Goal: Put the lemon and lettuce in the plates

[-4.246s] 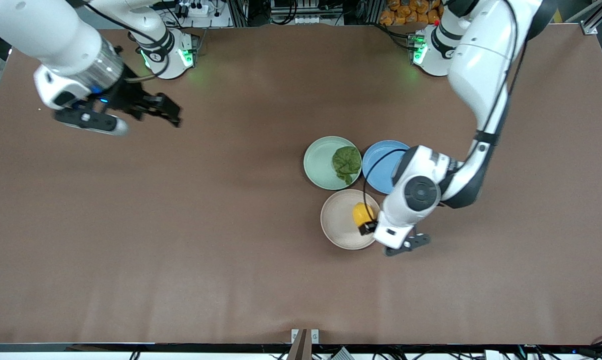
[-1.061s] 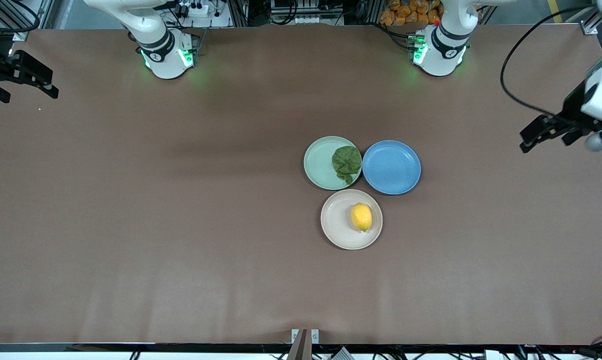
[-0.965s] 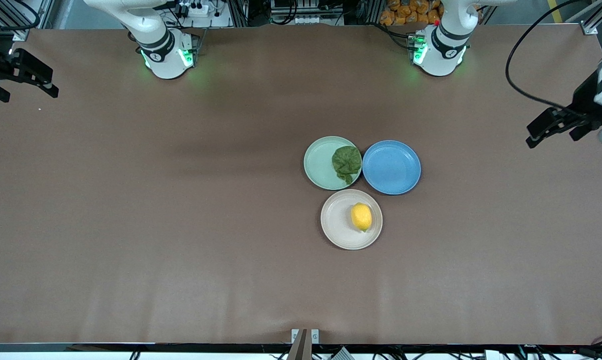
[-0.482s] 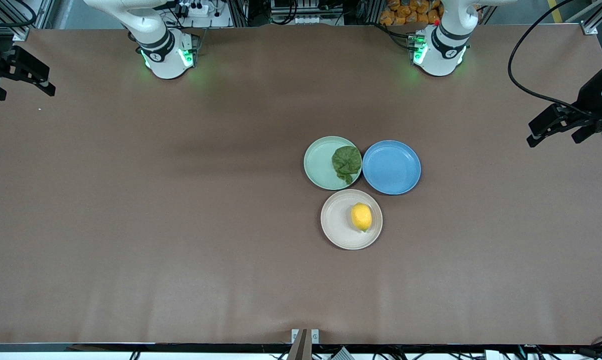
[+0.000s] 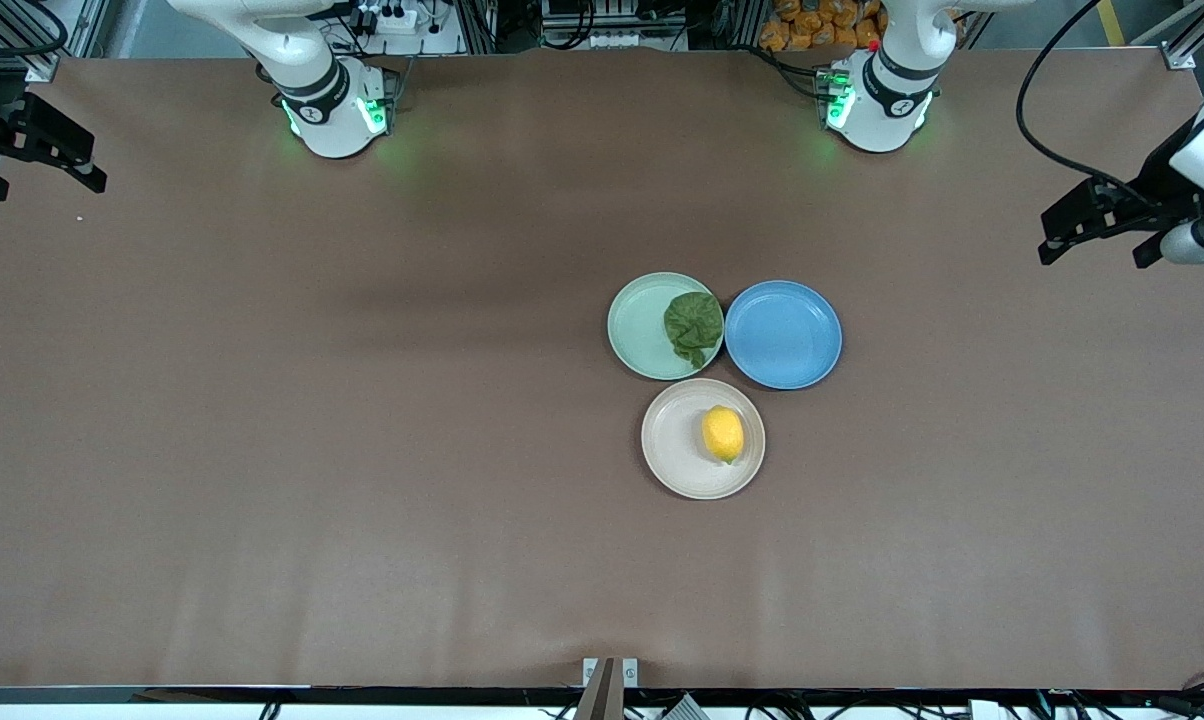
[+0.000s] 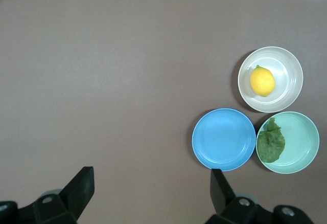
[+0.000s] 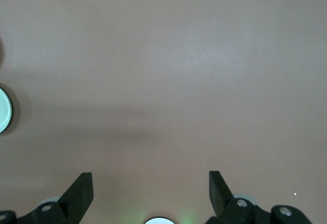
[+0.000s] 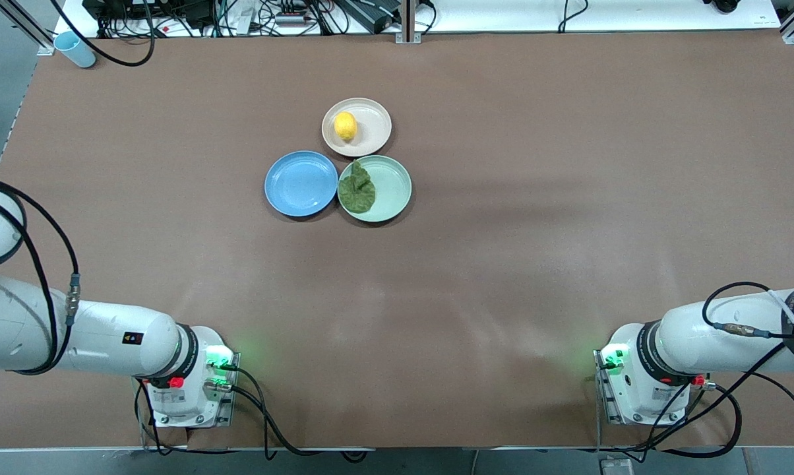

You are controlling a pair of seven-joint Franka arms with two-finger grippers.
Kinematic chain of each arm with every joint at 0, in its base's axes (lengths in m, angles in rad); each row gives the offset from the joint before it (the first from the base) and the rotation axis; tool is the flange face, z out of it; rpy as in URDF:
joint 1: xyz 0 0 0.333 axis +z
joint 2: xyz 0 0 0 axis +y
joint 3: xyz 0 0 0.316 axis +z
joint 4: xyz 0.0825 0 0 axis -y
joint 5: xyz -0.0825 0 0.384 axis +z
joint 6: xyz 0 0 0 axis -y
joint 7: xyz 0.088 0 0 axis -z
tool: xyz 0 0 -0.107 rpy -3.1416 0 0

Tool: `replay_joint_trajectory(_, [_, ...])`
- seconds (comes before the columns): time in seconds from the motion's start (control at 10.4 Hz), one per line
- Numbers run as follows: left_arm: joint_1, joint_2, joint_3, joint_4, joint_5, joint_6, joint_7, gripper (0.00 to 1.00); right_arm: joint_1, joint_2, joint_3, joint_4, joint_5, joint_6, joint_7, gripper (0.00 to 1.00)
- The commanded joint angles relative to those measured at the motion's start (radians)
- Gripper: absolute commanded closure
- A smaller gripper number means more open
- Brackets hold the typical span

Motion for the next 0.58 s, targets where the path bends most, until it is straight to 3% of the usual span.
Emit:
replay_joint_trajectory(0.0, [0.006, -0.011, 0.001, 0.015, 0.026, -0.027, 0.022, 0.0, -0.024, 0.013, 0.01, 0.023, 0.016, -0.043, -0.014, 0.0])
replay_joint_trajectory(0.48, [-0.005, -0.008, -0.018, 0.026, 0.117, -0.046, 0.025, 0.0, -0.024, 0.007, 0.01, 0.025, 0.014, -0.063, -0.014, 0.0])
